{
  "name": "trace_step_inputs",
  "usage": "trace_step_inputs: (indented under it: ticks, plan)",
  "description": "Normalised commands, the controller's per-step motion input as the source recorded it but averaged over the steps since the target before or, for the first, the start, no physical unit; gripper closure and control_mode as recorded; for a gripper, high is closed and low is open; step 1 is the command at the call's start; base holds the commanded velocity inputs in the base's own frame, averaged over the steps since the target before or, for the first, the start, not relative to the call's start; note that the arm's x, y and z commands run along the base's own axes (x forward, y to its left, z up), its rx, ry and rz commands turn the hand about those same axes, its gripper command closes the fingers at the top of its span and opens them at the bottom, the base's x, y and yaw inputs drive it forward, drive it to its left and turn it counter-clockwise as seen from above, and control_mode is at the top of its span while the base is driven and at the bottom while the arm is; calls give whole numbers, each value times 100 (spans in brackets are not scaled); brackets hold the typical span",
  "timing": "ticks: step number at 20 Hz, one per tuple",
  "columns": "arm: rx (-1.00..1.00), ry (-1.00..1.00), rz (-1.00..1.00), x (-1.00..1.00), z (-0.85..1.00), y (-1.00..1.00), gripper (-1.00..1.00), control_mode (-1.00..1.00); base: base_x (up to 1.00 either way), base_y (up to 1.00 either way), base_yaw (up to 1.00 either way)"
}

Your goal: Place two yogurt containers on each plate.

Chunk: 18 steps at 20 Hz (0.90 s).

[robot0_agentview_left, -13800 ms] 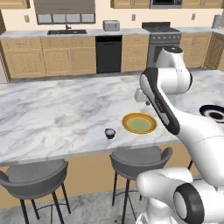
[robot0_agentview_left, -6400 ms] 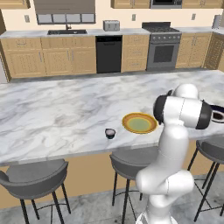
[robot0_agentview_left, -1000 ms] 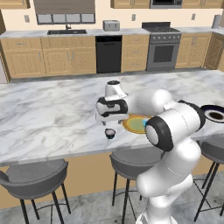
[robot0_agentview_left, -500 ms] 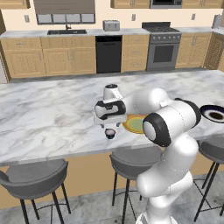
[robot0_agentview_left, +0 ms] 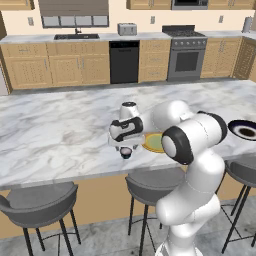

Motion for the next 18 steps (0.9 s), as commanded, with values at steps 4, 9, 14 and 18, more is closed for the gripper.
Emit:
trace_step_inputs:
  ticks: [4, 9, 14, 18]
  plan:
    - [0, 0, 0, 0, -15, 0, -100, -100, 0, 0, 0]
    - [0, 0, 0, 0, -10, 0, -100, -100, 0, 0, 0]
    - [0, 0, 0, 2, -7, 0, -100, -100, 0, 0, 0]
    - [0, 0, 0, 2, -10, 0, -100, -100, 0, 0, 0]
